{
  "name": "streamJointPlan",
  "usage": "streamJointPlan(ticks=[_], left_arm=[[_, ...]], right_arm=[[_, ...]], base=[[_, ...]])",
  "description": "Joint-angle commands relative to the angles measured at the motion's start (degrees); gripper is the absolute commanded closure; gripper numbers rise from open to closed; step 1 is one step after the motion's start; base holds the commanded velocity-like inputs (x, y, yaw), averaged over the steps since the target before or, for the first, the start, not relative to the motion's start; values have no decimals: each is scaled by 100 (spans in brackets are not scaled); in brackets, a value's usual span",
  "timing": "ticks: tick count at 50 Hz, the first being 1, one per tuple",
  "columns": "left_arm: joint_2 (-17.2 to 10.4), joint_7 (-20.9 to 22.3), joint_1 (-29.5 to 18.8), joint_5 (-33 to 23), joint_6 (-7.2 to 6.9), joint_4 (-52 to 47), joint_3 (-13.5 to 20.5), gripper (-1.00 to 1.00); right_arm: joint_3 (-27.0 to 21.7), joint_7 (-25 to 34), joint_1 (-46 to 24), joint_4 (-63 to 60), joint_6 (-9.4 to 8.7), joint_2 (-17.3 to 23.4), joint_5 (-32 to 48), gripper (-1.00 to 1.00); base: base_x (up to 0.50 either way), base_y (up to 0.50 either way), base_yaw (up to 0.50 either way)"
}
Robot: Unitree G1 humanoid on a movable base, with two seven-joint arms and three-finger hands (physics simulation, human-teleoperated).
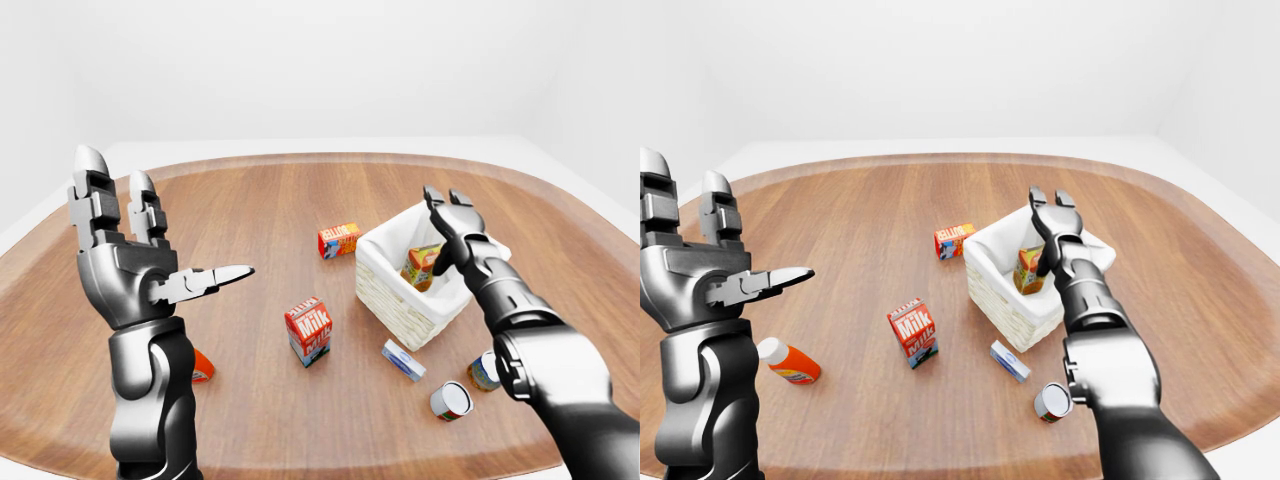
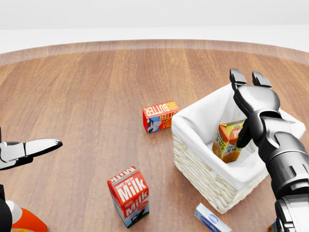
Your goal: Pick up the orange juice, and put it in the basket.
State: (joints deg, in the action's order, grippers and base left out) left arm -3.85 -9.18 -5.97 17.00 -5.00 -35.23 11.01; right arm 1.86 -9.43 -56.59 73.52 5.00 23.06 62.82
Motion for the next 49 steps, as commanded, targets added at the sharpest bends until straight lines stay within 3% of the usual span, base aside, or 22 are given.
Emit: streamJointPlan(ticks=[1, 32, 49], left_arm=[[-2, 2, 0, -1, 0, 0, -1, -100], [0, 23, -1, -29, 0, 71, -8, -100], [4, 17, 19, -27, 0, 27, -12, -100]], right_arm=[[-20, 165, -153, -100, 0, 69, -7, -100], [-149, 881, -985, -258, 0, 429, -54, -100], [-206, 1172, -1103, -555, 0, 508, -76, -100]], base=[[0, 0, 0], [0, 0, 0], [0, 0, 0]])
